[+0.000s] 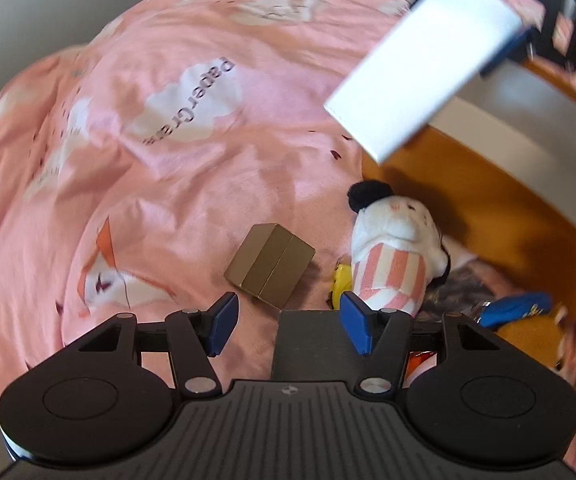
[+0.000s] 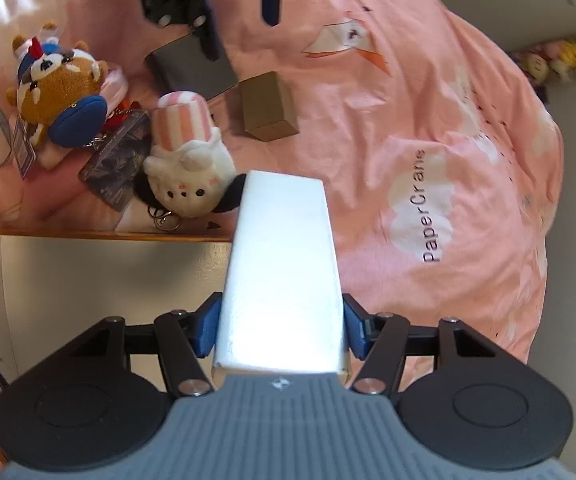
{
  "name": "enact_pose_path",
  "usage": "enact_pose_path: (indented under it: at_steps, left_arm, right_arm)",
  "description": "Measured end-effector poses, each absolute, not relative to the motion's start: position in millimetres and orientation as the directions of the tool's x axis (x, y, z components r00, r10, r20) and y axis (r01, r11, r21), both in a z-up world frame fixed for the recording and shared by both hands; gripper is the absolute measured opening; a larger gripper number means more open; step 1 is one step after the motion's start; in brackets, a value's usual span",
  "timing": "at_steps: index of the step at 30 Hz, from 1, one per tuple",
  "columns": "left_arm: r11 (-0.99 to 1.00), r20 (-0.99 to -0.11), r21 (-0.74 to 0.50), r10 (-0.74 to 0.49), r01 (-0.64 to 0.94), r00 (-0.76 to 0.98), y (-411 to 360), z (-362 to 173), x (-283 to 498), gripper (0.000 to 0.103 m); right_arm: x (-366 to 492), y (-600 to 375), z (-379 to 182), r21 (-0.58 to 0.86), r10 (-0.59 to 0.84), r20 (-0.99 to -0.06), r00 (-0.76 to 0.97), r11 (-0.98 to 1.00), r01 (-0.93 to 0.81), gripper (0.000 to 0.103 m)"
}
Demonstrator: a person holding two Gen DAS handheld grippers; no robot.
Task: Organize objects
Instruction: 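Grasp the white rectangular block with the right gripper and lift it, then lower the white block into the orange box with the right gripper while the left gripper grasps the brown cube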
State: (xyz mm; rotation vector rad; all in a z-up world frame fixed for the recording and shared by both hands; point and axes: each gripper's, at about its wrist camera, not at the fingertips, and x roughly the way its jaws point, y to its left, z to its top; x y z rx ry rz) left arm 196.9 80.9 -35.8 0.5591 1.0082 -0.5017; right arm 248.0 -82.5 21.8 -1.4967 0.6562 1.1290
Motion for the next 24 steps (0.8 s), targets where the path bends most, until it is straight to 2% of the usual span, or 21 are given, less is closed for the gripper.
enact_pose_path:
  at_steps: [4,9,14,24]
  left_arm:
    - [0.643,-0.862,0.338,-0.083,0.688,0.501,59.8,-58.1,195.5,0.071]
    - [0.536,-0.862,0.422,-0.014,0.731,0.507,45.4,-86.6,207.3,0.071]
    - [0.496,-0.876,0.425,0.015,0.757,0.482,38.8,-101.4,220.8,0.071]
    - [0.497,-0.907,0.355,-0.020,0.791,0.420,45.9,-103.8,236.7,0.073]
  right_arm:
    - [252.1,-102.3,21.6,-0.420,0.228,-0.896,0.382,-0.148,-0.896,0.063]
    - [255.7,-109.5,9.6,-0.395,0.215,-0.907,0.363,-0.131,-0.909,0.062]
    - [266.9,-118.9,-12.8,-0.351,0.177,-0.927,0.330,-0.106,-0.930,0.062]
    - [285.1,-129.3,-50.9,-0.253,0.195,-0.950,0.245,-0.019,-0.967,0.062]
